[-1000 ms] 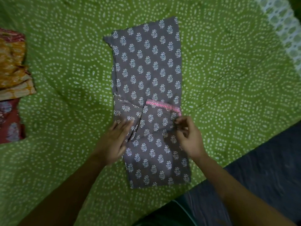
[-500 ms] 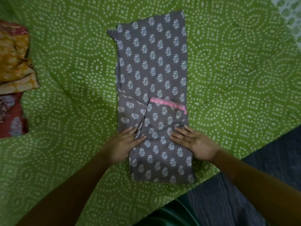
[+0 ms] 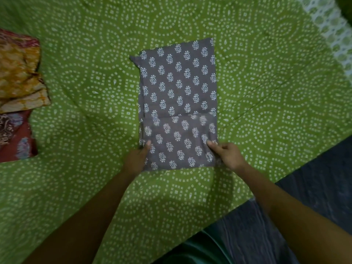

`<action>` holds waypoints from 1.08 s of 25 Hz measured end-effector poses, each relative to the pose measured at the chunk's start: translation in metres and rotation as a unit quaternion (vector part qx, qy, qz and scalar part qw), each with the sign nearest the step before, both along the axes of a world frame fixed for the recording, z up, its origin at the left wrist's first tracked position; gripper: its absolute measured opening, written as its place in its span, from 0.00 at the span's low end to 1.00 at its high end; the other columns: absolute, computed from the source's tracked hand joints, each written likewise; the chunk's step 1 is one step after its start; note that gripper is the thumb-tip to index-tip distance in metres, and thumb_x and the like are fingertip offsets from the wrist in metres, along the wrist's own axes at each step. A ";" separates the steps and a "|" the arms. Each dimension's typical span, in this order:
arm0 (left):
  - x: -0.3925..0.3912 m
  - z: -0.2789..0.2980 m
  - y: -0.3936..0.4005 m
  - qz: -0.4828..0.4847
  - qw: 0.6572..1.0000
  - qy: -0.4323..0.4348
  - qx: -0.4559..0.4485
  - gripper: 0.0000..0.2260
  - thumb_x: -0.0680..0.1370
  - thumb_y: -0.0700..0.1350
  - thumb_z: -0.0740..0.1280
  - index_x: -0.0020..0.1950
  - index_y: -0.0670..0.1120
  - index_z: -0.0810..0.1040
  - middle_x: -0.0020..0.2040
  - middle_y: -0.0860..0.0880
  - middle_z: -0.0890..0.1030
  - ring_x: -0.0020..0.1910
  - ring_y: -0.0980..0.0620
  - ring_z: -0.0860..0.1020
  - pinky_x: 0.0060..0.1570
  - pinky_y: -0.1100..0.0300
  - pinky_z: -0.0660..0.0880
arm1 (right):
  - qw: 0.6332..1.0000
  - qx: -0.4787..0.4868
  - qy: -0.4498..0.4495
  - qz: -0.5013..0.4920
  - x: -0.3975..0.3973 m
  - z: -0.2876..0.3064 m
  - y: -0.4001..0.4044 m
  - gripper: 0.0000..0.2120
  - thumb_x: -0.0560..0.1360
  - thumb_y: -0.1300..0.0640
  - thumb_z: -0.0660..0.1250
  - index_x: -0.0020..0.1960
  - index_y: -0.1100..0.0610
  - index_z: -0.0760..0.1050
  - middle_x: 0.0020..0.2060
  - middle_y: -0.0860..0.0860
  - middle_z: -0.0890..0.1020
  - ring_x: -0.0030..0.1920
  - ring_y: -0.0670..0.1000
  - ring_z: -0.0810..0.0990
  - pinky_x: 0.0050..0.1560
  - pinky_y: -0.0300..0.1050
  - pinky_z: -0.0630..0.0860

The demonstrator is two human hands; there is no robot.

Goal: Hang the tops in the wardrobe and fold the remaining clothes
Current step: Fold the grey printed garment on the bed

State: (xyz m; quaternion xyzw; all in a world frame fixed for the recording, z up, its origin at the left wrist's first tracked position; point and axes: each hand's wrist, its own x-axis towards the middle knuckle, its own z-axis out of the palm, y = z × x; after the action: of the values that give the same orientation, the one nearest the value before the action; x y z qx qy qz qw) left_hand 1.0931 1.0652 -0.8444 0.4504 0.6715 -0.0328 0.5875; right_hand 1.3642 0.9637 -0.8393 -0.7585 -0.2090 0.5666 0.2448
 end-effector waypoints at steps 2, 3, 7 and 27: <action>-0.002 -0.007 0.011 0.024 0.999 -0.032 -0.006 0.28 0.72 0.66 0.65 0.45 0.40 0.82 0.48 0.37 0.83 0.48 0.42 0.82 0.56 0.46 0.76 | 0.999 0.002 -0.001 -0.033 0.003 -0.007 0.020 0.16 0.72 0.48 0.72 0.32 0.58 0.79 0.30 0.47 0.83 0.33 0.43 0.79 0.40 0.42 0.75; -0.003 -0.007 0.010 0.013 0.999 -0.035 0.003 0.24 0.74 0.62 0.67 0.43 0.39 0.82 0.46 0.37 0.83 0.46 0.44 0.82 0.55 0.46 0.76 | 1.000 0.004 -0.019 -0.020 0.002 -0.009 0.021 0.14 0.72 0.49 0.72 0.34 0.57 0.81 0.33 0.48 0.84 0.34 0.43 0.79 0.40 0.42 0.75; 0.000 -0.003 -0.006 -0.097 0.977 0.028 0.188 0.18 0.79 0.55 0.64 0.38 0.42 0.79 0.38 0.43 0.82 0.39 0.48 0.78 0.45 0.50 0.74 | 0.995 0.062 -0.075 -0.004 -0.009 -0.006 -0.009 0.10 0.76 0.51 0.68 0.37 0.51 0.79 0.34 0.43 0.83 0.32 0.38 0.77 0.35 0.35 0.71; 0.010 -0.027 0.093 -0.731 0.535 0.049 0.421 0.27 0.75 0.43 0.52 0.75 0.44 0.62 0.75 0.45 0.63 0.74 0.44 0.62 0.72 0.45 0.56 | 0.558 0.226 -0.390 0.697 0.056 -0.038 0.066 0.32 0.73 0.60 0.50 0.77 0.53 0.55 0.75 0.52 0.61 0.75 0.55 0.57 0.74 0.54 0.51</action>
State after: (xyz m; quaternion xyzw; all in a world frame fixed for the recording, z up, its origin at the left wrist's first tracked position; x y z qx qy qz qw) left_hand 1.1029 1.1581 -0.8717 0.9775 0.0729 -0.1858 0.0677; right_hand 1.4207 1.0301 -0.8775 -0.4431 -0.8689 0.1431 -0.1681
